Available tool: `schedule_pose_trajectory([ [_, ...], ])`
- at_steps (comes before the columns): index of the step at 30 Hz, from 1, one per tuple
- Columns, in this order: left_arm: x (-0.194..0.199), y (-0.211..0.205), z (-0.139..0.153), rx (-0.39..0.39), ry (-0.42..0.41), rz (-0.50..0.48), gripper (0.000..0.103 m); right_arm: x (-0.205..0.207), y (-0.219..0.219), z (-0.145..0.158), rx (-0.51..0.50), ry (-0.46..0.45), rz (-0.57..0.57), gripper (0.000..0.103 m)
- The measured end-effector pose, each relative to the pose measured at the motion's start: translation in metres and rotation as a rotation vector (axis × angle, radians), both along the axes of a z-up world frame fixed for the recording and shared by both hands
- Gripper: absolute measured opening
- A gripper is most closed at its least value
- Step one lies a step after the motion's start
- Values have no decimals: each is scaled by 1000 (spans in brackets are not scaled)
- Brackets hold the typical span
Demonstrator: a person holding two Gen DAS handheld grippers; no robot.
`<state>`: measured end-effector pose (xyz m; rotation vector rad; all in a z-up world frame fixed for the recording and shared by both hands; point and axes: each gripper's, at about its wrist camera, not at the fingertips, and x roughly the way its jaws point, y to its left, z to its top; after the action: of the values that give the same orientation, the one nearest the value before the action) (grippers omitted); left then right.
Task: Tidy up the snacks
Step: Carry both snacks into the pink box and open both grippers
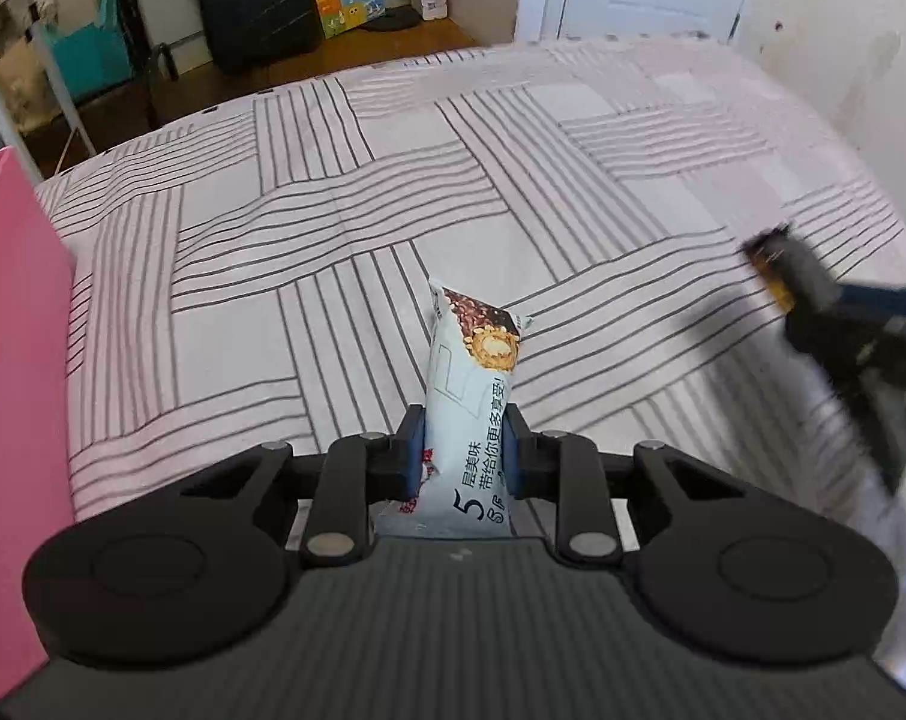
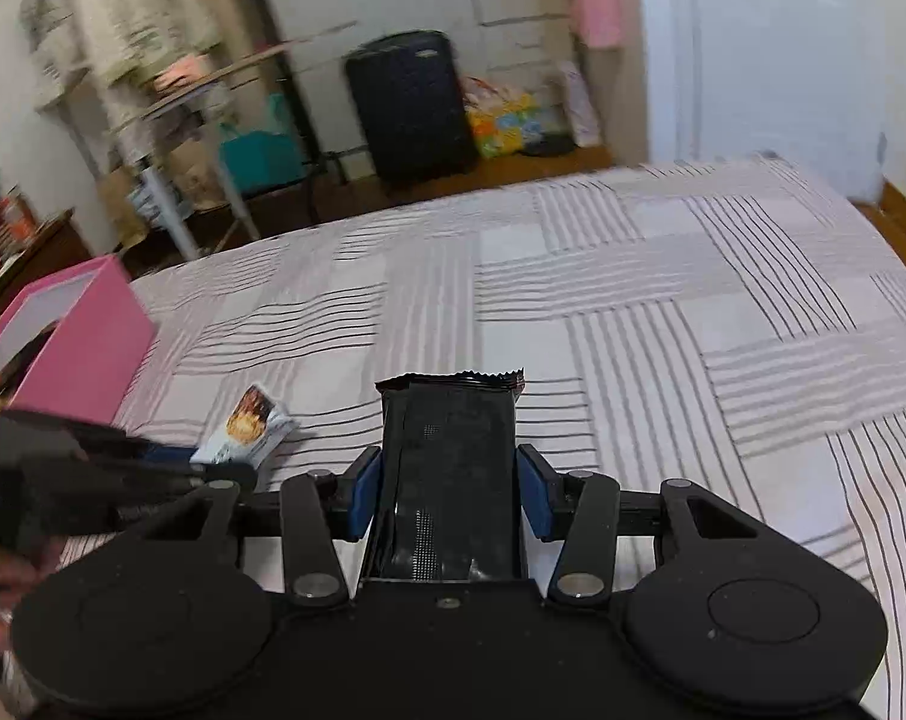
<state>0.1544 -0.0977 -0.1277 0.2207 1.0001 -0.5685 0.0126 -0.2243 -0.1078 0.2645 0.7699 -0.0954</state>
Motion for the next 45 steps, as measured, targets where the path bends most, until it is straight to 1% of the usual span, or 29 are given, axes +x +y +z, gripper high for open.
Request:
schedule_pose_trajectory([
  [2, -6, 9, 10, -22, 13, 5, 24, -4, 12, 2, 12, 8, 44, 53],
  [5, -17, 26, 22, -33, 37, 16, 24, -9, 32, 5, 22, 26, 99, 53],
  [8, -28, 44, 33, -39, 55, 27, 24, -14, 50, 10, 65, 48, 158, 53],
  [12, -41, 77, 56, -45, 43, 47, 24, -15, 77, 25, 113, 68, 235, 53],
  [14, -48, 101, 74, -86, 48, 75, 24, -14, 94, 35, 121, 70, 277, 53],
  [15, -51, 112, 82, -98, 39, 88, 24, -12, 102, 41, 128, 68, 297, 53],
  [19, -61, 157, 120, -97, -39, 147, 24, -8, 133, 67, 142, 39, 371, 53],
  [21, -60, 180, 134, -110, -43, 183, 24, -4, 148, 79, 148, 29, 404, 53],
  [23, -56, 201, 145, -117, -46, 213, 24, 4, 163, 91, 161, 18, 434, 53],
  [25, -52, 219, 154, -103, -68, 252, 24, 14, 176, 101, 172, 3, 455, 53],
  [29, -36, 248, 169, -132, -80, 331, 24, 41, 202, 114, 212, -24, 481, 53],
  [31, -29, 254, 172, -107, -118, 362, 24, 53, 211, 115, 223, -43, 482, 53],
  [33, -18, 260, 171, -81, -135, 392, 24, 67, 220, 113, 245, -52, 481, 53],
  [37, 4, 271, 155, -30, -146, 451, 25, 99, 236, 102, 259, -71, 487, 53],
  [39, 18, 279, 145, -39, -122, 472, 25, 116, 243, 93, 267, -85, 490, 53],
  [41, 31, 283, 135, -30, -103, 496, 25, 136, 251, 83, 286, -82, 485, 53],
  [45, 55, 295, 116, -12, -55, 546, 25, 163, 263, 61, 354, -72, 454, 53],
])
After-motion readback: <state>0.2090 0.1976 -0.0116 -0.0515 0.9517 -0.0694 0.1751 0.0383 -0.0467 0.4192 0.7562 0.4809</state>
